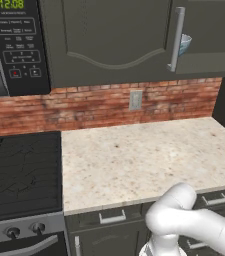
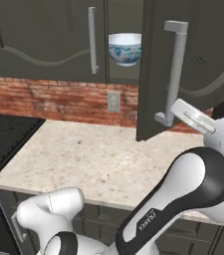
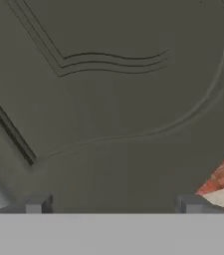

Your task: Open the cabinet. Pick the bowls from the counter and place them in the cabinet. Then close the cabinet.

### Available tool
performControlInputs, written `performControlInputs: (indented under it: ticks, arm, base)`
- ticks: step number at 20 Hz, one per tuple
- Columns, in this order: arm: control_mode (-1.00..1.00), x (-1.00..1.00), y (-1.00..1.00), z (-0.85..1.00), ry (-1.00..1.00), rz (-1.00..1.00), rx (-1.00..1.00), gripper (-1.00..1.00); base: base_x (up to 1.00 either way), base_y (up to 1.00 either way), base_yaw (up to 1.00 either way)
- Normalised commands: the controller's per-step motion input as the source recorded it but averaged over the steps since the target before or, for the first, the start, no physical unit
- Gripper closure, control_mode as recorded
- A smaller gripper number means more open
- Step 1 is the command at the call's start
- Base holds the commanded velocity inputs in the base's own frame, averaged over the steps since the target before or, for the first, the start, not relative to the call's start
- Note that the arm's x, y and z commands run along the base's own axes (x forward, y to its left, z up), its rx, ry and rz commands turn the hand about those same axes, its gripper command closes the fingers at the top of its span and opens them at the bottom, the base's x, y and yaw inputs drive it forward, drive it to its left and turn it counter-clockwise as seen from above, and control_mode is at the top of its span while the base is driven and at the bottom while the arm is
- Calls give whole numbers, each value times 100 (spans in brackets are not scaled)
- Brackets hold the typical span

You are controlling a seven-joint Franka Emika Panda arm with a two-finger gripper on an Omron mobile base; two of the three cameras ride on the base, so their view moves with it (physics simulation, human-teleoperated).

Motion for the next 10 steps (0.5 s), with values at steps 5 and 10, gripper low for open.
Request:
performControlInputs:
  ticks: [5, 10]
  arm:
    - [-100, 100, 100, 17, -23, -14, 4, -100]
    - [-100, 91, 100, 24, -30, -22, 0, -100]
  base:
    - [0, 0, 0]
    - [0, 0, 0]
